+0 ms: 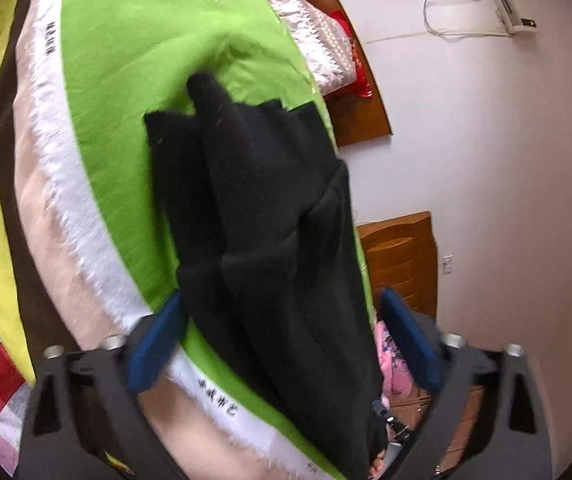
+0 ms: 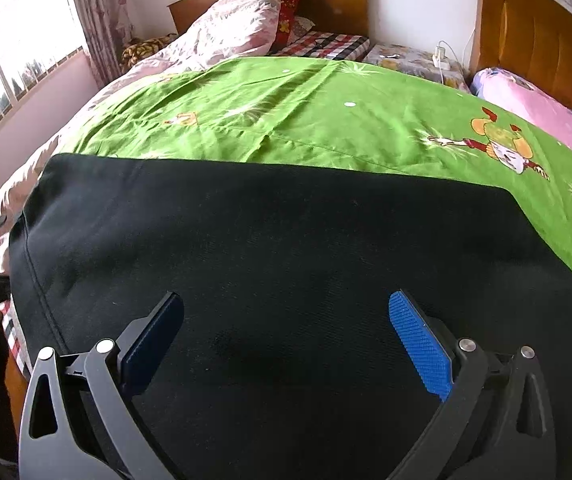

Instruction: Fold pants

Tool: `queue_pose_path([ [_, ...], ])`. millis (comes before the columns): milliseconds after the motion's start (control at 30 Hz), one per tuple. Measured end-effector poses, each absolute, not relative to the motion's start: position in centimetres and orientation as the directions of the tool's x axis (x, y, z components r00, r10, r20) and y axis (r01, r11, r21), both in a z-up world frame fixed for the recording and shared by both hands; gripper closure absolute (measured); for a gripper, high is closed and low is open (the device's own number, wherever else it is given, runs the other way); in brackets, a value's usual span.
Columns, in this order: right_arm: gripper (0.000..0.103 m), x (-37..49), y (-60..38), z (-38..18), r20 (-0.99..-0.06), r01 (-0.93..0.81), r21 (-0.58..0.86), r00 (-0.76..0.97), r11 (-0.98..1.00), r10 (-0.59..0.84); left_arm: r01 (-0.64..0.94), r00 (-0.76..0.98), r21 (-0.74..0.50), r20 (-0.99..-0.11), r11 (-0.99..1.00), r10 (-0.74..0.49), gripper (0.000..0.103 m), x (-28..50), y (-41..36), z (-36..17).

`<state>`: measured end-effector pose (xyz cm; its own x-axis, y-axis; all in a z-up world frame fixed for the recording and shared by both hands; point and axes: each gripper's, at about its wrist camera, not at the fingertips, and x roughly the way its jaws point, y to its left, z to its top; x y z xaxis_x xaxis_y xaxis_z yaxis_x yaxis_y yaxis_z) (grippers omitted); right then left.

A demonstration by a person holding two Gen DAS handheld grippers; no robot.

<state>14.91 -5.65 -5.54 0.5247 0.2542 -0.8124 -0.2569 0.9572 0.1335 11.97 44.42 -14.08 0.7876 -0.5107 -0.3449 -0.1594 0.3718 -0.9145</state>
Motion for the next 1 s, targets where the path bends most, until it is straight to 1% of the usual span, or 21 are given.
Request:
queue_pose_path([
  [33, 0.004, 14.9, -5.6, -5.6, -0.814, -0.26, 0.128, 0.525, 0.957, 0.251, -0.157, 0.791, -0.92, -0.334, 0.358, -0.513, 0.028, 11.8, 44.7, -14.1],
  [167, 0.004, 14.9, -5.5, -5.7, -0.814, -0.262, 0.123, 0.525, 0.957, 0.248, -0.153, 0.803, -0.926, -0.32, 0.345, -0.502, 0.04, 10.6, 44.6, -14.7],
  [200, 0.004, 14.9, -5.5, -5.7, -0.814, -0.263, 0.123, 0.525, 0.957, 0.249, -0.16, 0.805, -0.922, -0.328, 0.352, -0.495, 0.047, 10.3, 44.6, -14.8],
  [233, 0.004, 14.9, -5.5, -5.7, -0.814, -0.263, 0.123, 0.524, 0.957, 0.249, -0.163, 0.806, -0.921, -0.332, 0.355, -0.491, 0.051, 10.1, 44.6, -15.0],
  [267, 0.004, 14.9, -5.5, -5.7, -0.815, -0.263, 0.123, 0.524, 0.957, 0.249, -0.158, 0.806, -0.923, -0.325, 0.351, -0.494, 0.051, 9.9, 44.5, -15.2],
  [333, 0.004, 14.9, -5.4, -5.8, -0.815, -0.264, 0.121, 0.524, 0.957, 0.248, -0.158, 0.801, -0.922, -0.328, 0.353, -0.5, 0.051, 9.9, 44.6, -15.6],
  [367, 0.004, 14.9, -5.4, -5.8, -0.815, -0.264, 0.12, 0.524, 0.957, 0.247, -0.163, 0.799, -0.92, -0.335, 0.356, -0.5, 0.048, 10.4, 44.6, -15.7],
  [400, 0.004, 14.9, -5.4, -5.8, -0.816, -0.264, 0.119, 0.524, 0.957, 0.246, -0.155, 0.8, -0.926, -0.322, 0.346, -0.505, 0.036, 10.9, 44.6, -15.8],
  [433, 0.004, 14.9, -5.4, -5.8, -0.815, -0.264, 0.119, 0.524, 0.957, 0.245, -0.125, 0.809, -0.939, -0.283, 0.32, -0.515, 0.023, 11.1, 44.4, -15.8],
  [467, 0.004, 14.9, -5.4, -5.8, -0.815, -0.264, 0.118, 0.524, 0.957, 0.245, -0.11, 0.816, -0.945, -0.263, 0.308, -0.515, 0.021, 11.3, 44.3, -15.8],
  [500, 0.004, 14.9, -5.3, -5.8, -0.815, -0.263, 0.118, 0.524, 0.957, 0.245, -0.12, 0.818, -0.942, -0.273, 0.314, -0.506, 0.022, 11.5, 44.1, -15.7],
  [533, 0.004, 14.9, -5.4, -5.8, -0.815, -0.263, 0.12, 0.525, 0.957, 0.246, -0.13, 0.817, -0.934, -0.29, 0.332, -0.498, 0.027, 11.7, 43.9, -15.3],
  [567, 0.004, 14.9, -5.4, -5.8, -0.815, -0.263, 0.12, 0.525, 0.957, 0.246, -0.147, 0.821, -0.919, -0.319, 0.365, -0.473, 0.04, 11.5, 43.7, -15.0],
  [600, 0.004, 14.9, -5.4, -5.8, -0.815, -0.263, 0.121, 0.525, 0.957, 0.247, -0.167, 0.821, -0.899, -0.354, 0.405, -0.448, 0.079, 11.2, 43.6, -14.6],
  [700, 0.004, 14.9, -5.6, -5.8, -0.809, -0.262, 0.14, 0.526, 0.955, 0.263, -0.134, 0.85, -0.873, -0.344, 0.468, -0.4, 0.081, 9.9, 42.7, -12.2],
  [767, 0.004, 15.1, -6.6, -5.6, -0.784, -0.241, 0.206, 0.539, 0.949, 0.307, -0.114, 0.865, -0.81, -0.366, 0.575, -0.344, 0.082, 9.3, 41.0, -9.0],
  [833, 0.004, 14.9, -8.5, -5.0, -0.734, -0.188, 0.289, 0.587, 0.939, 0.343, -0.037, 0.879, -0.699, -0.363, 0.714, -0.31, 0.082, 9.1, 37.4, -4.2],
  [900, 0.004, 14.0, -11.4, -4.0, -0.634, -0.143, 0.42, 0.661, 0.896, 0.402, 0.06, 0.885, -0.535, -0.363, 0.843, -0.293, 0.082, 8.8, 32.2, 0.4],
  [933, 0.004, 13.3, -13.5, -3.6, -0.568, -0.111, 0.502, 0.705, 0.858, 0.424, 0.128, 0.883, -0.418, -0.365, 0.899, -0.295, 0.082, 8.9, 28.0, 2.7],
  [1000, 0.004, 11.7, -17.3, -3.2, -0.46, -0.067, 0.636, 0.767, 0.769, 0.447, 0.229, 0.871, -0.242, -0.382, 0.943, -0.309, 0.082, 8.7, 21.5, 4.7],
])
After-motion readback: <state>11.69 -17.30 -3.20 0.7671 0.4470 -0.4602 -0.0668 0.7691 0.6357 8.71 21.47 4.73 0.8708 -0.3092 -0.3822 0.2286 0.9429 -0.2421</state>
